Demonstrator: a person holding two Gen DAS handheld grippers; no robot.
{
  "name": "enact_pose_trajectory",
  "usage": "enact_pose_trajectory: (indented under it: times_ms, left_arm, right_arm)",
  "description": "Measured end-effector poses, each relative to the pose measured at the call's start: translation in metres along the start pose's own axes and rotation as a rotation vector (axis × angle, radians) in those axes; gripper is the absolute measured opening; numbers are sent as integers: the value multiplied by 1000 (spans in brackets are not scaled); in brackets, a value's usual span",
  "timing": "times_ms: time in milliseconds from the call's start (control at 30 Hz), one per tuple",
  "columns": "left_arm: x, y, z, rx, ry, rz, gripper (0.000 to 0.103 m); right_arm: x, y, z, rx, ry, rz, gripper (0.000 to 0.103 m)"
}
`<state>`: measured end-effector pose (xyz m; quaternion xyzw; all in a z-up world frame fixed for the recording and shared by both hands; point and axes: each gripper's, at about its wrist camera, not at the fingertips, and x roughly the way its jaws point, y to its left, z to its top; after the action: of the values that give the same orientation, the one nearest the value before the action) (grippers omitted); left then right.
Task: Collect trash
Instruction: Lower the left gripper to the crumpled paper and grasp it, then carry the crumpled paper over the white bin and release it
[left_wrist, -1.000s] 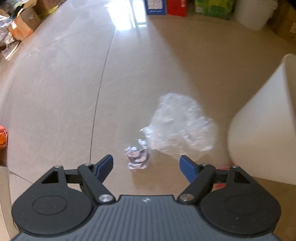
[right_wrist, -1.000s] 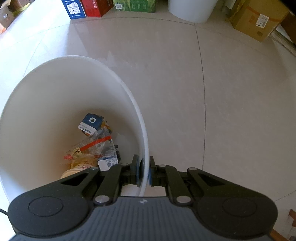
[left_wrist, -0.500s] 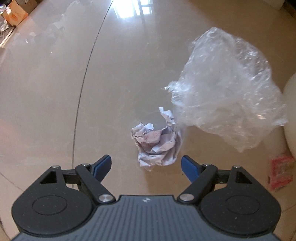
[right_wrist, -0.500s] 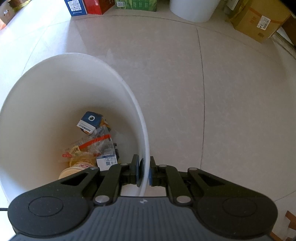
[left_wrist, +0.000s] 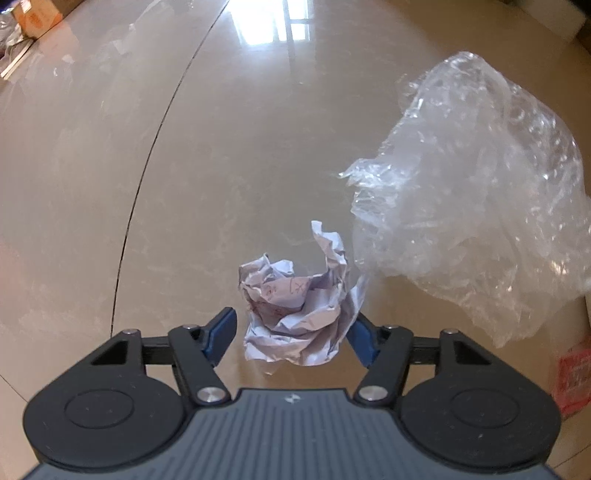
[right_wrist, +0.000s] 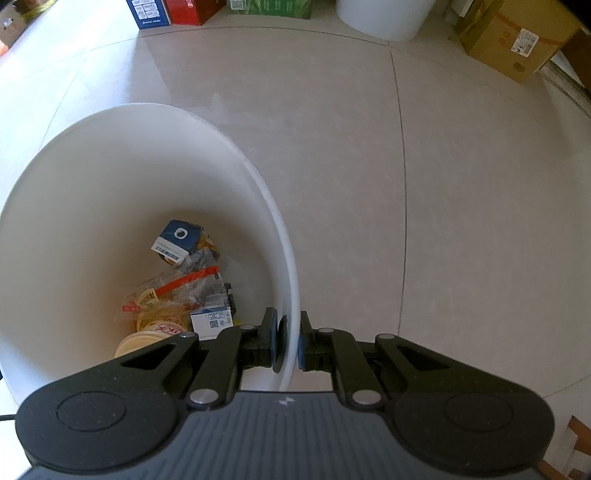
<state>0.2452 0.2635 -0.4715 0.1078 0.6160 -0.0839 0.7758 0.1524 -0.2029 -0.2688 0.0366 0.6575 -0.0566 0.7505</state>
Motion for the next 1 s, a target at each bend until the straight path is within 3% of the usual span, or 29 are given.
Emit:
enact_pose_trajectory:
  times_ms: [300, 533, 1000]
  left_arm:
    - [-2, -12, 2, 19, -40, 10, 69]
    - [-12, -7, 3, -7, -46, -1, 46]
    - [-63, -6, 13, -14, 15, 64, 44]
  right_arm:
    - [-1, 0, -2, -3, -5, 3, 12]
    - [-3, 0, -2, -2, -9, 1, 12]
    - [-4, -2, 0, 18, -8, -2, 12]
